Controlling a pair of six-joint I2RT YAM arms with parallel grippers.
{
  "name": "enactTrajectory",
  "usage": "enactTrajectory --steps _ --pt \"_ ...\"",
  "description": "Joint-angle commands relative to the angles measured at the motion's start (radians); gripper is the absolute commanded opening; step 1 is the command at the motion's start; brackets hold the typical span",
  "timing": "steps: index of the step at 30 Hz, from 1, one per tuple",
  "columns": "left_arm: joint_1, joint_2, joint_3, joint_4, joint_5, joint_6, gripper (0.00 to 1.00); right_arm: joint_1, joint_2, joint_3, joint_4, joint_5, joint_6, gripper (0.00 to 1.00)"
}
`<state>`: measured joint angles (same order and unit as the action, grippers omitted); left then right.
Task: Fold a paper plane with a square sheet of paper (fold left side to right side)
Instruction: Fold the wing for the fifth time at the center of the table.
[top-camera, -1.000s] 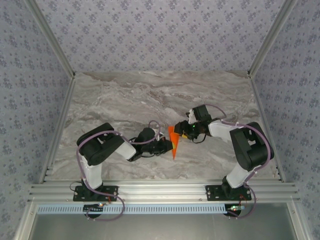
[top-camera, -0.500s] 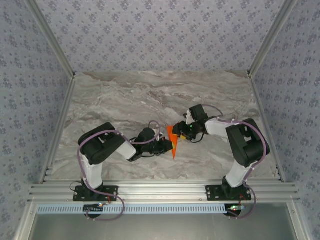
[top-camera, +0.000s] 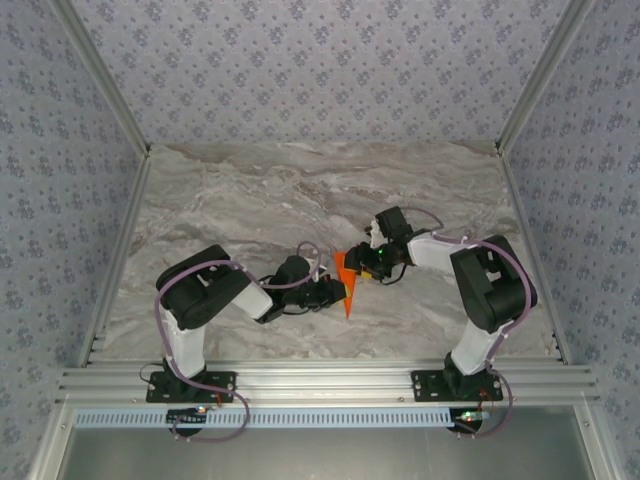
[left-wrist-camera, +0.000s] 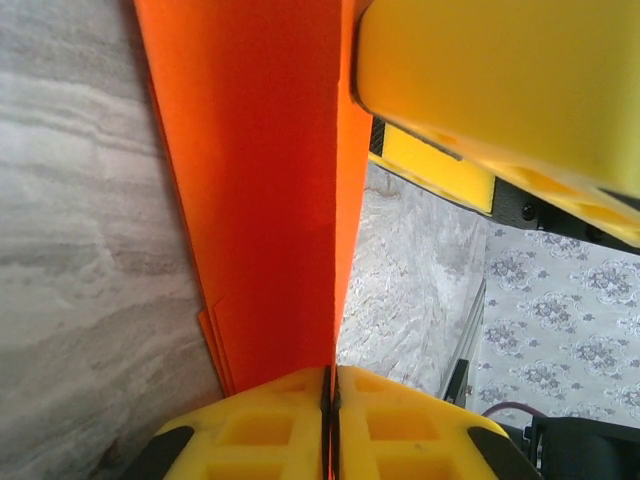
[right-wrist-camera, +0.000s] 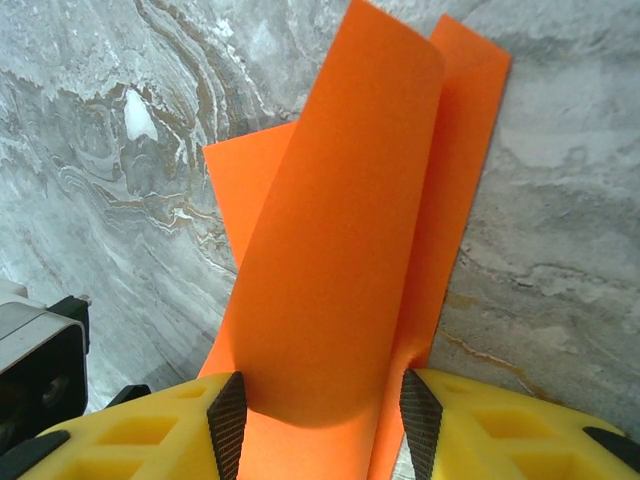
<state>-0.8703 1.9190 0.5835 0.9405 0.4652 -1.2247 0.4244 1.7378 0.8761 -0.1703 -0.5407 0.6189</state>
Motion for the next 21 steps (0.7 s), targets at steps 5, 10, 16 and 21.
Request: enactTrajectory --steps 5,10,16,21 --pt "0.011 0.0 -0.01 0.032 0.021 0.002 0.17 0.008 0.058 0.016 -0.088 0.058 -0.024 0.49" --pt "0.015 -0.022 -0.02 0.028 0.018 0.005 0.22 0.009 0.065 0.019 -0.093 0.06 -0.025 0.48" --pt "0.023 -0.052 -0.028 0.006 0.013 0.013 0.29 0.011 0.071 0.023 -0.094 0.06 -0.024 0.48" --pt "0.036 -0.081 -0.044 -0.002 0.012 0.017 0.36 0.012 0.076 0.027 -0.099 0.062 -0.026 0.49"
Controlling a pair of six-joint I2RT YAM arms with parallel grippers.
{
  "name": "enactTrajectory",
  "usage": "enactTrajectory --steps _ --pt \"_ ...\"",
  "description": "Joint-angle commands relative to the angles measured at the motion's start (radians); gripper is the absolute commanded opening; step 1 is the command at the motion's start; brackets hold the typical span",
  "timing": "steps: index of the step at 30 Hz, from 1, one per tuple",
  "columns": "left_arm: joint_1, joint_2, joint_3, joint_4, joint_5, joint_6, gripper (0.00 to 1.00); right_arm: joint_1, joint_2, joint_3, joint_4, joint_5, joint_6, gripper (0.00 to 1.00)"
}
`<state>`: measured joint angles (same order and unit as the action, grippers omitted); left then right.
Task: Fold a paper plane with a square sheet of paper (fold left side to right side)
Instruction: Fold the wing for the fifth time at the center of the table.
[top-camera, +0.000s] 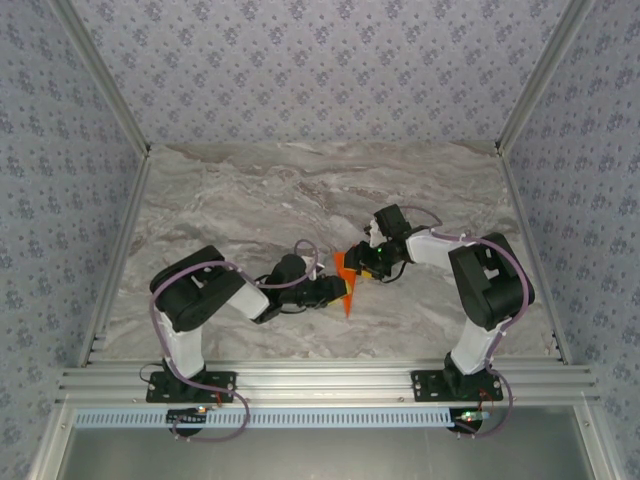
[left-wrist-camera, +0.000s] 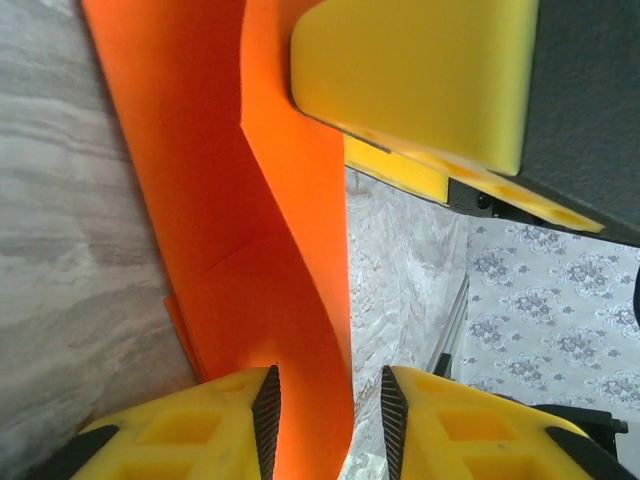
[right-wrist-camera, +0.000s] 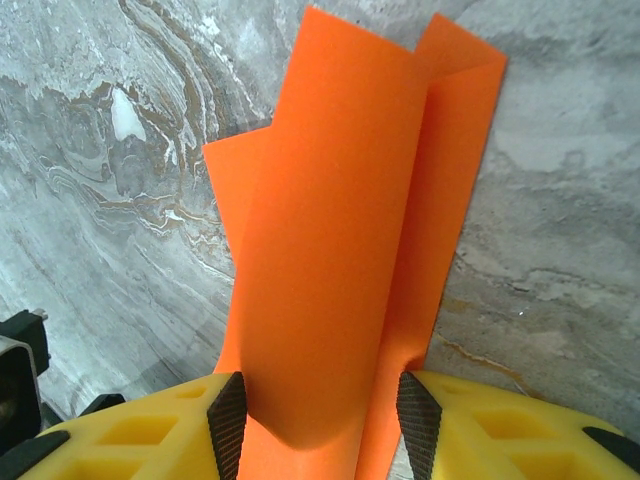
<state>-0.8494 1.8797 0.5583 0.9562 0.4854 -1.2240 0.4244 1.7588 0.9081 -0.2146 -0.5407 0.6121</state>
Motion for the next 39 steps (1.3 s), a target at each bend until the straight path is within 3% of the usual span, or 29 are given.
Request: enactTrajectory --steps 1,9,17,39 --pt "0.02 -0.049 -0.024 -0.019 -0.008 0.017 0.36 0.012 0.054 -0.004 -0.055 0.062 -0.019 0.48" --pt "0.088 -0.097 -0.055 -0.016 0.01 0.011 0.39 0.014 0.054 -0.001 -0.056 0.061 -0.021 0.49" --pt "0.132 -0.037 -0.017 0.057 0.042 -0.035 0.39 0.014 0.055 0.001 -0.058 0.06 -0.022 0.49" --pt "0.156 0.083 0.077 0.088 0.073 -0.071 0.31 0.019 0.057 0.003 -0.062 0.062 -0.025 0.49"
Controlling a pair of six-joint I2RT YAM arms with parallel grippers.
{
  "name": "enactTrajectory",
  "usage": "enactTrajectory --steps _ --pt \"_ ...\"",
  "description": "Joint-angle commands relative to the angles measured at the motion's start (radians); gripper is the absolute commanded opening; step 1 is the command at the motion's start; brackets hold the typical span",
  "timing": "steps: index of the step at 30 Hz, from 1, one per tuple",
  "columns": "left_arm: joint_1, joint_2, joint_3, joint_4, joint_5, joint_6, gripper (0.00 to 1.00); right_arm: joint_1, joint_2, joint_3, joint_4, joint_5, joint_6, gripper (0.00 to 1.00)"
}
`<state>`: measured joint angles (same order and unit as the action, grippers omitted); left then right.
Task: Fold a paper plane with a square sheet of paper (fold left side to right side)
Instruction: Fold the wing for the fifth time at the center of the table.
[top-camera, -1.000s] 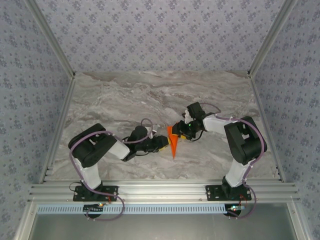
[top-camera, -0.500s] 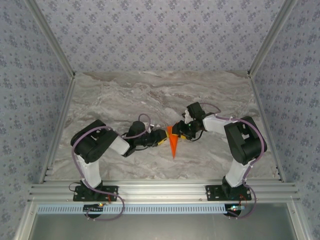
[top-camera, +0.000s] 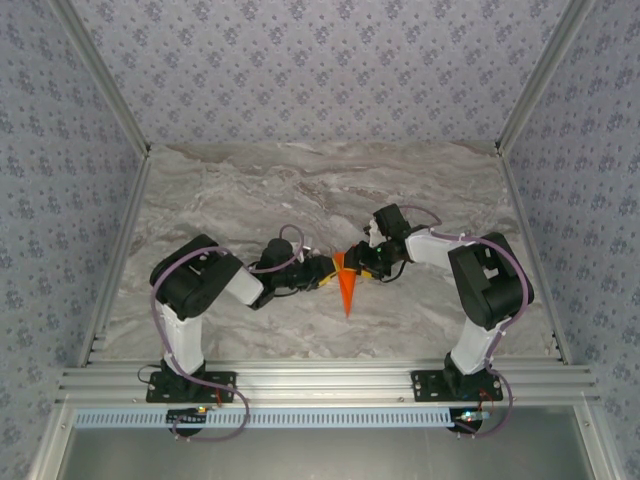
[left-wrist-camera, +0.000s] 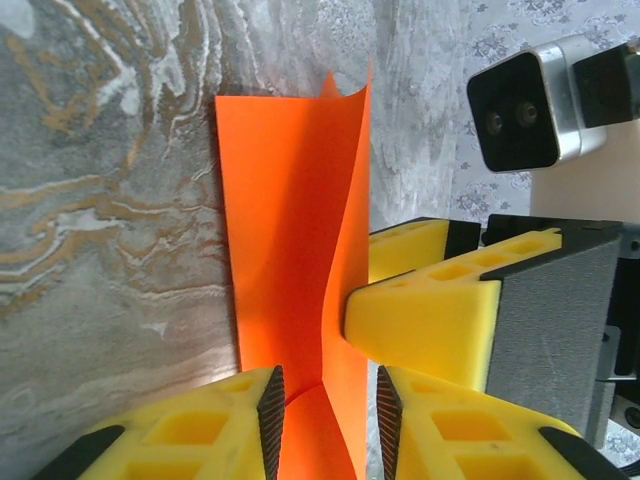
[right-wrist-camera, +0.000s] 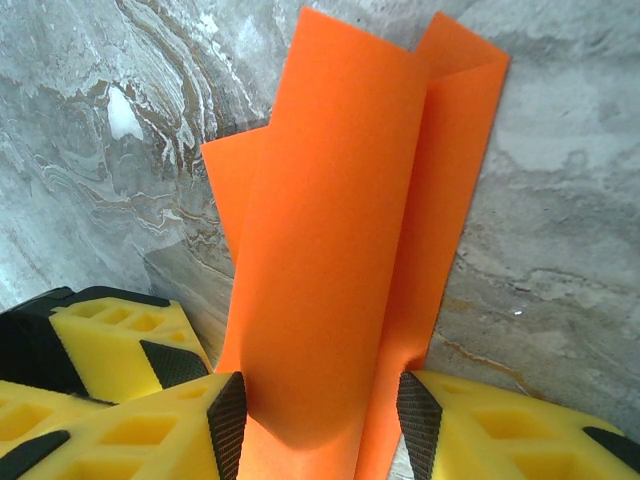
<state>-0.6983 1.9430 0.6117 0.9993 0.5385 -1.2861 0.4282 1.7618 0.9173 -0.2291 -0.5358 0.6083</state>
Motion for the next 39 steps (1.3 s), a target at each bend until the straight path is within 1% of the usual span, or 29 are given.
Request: enactTrajectory --steps 1,17,20,25,28,39 --pt "0.005 0.022 0.025 0.048 0.021 -0.012 0.3 0.015 0.053 -0.007 -0.046 0.057 -0.021 0.49" --pt "-0.005 0.069 0.062 0.059 0.035 -0.031 0.24 0.018 0.061 -0.002 -0.048 0.054 -0.021 0.49" --pt "-0.006 0.074 0.066 0.067 0.038 -0.035 0.2 0.018 0.061 -0.001 -0.049 0.054 -0.023 0.48" --pt "-0.007 0.073 0.068 0.057 0.031 -0.028 0.1 0.019 0.063 0.001 -0.05 0.052 -0.022 0.49" --pt "-0.006 0.073 0.073 0.031 0.026 -0.009 0.07 0.018 0.065 0.002 -0.053 0.05 -0.025 0.49" --pt "0.001 0.081 0.091 -0.027 0.017 0.037 0.04 0.018 0.064 0.001 -0.055 0.05 -0.028 0.49"
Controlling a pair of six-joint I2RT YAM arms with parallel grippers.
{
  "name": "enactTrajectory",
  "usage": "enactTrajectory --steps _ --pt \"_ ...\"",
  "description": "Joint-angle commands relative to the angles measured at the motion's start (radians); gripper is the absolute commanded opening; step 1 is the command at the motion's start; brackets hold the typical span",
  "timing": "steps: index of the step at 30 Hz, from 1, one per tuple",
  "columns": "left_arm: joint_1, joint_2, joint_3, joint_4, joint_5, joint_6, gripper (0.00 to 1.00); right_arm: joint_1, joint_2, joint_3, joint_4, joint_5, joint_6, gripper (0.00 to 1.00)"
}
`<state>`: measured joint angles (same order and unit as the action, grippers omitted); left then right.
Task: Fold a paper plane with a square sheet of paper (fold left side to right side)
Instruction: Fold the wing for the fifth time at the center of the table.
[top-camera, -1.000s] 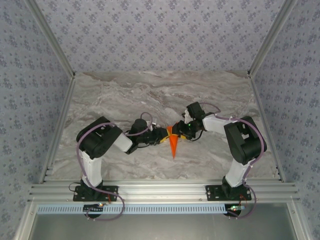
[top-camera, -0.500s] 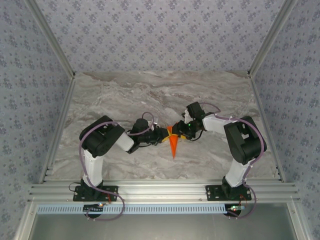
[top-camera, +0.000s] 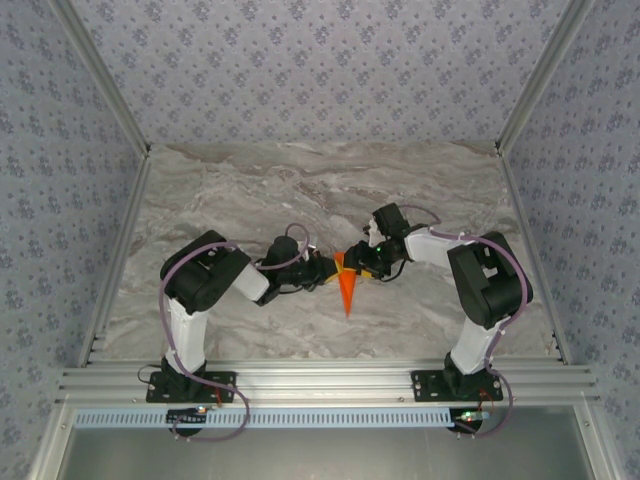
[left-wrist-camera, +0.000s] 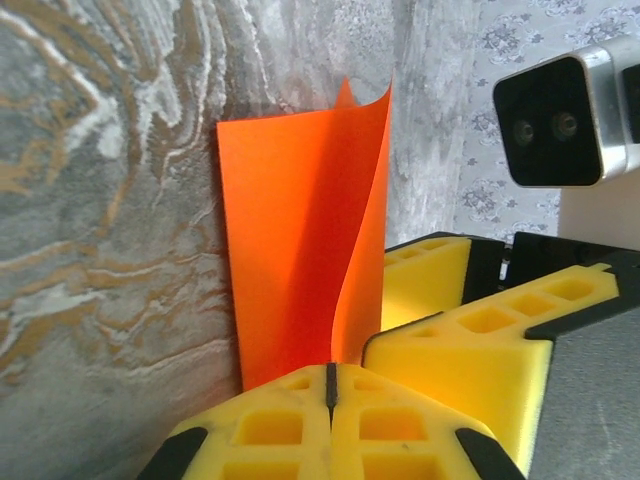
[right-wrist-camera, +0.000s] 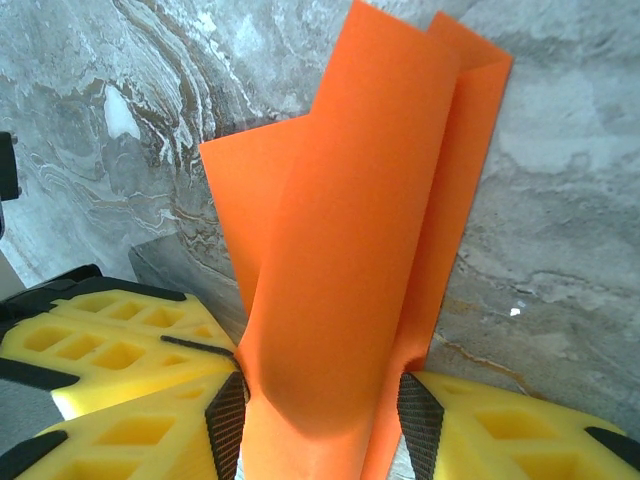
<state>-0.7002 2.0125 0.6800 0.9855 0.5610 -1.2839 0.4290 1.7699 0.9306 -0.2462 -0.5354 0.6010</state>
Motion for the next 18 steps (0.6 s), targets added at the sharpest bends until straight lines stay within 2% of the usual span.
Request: enactTrajectory --steps 1,12,18 --pt "0.004 0.016 0.022 -0.014 -0.005 0.037 0.04 0.019 0.056 -0.012 -0.038 0.048 -0.021 0.5" --pt "0.005 0.024 0.004 -0.011 -0.005 0.044 0.03 0.017 0.038 -0.012 -0.021 0.041 -0.017 0.51" --pt "0.004 0.028 -0.005 -0.016 -0.007 0.049 0.03 0.003 -0.05 -0.004 -0.033 0.069 -0.024 0.55"
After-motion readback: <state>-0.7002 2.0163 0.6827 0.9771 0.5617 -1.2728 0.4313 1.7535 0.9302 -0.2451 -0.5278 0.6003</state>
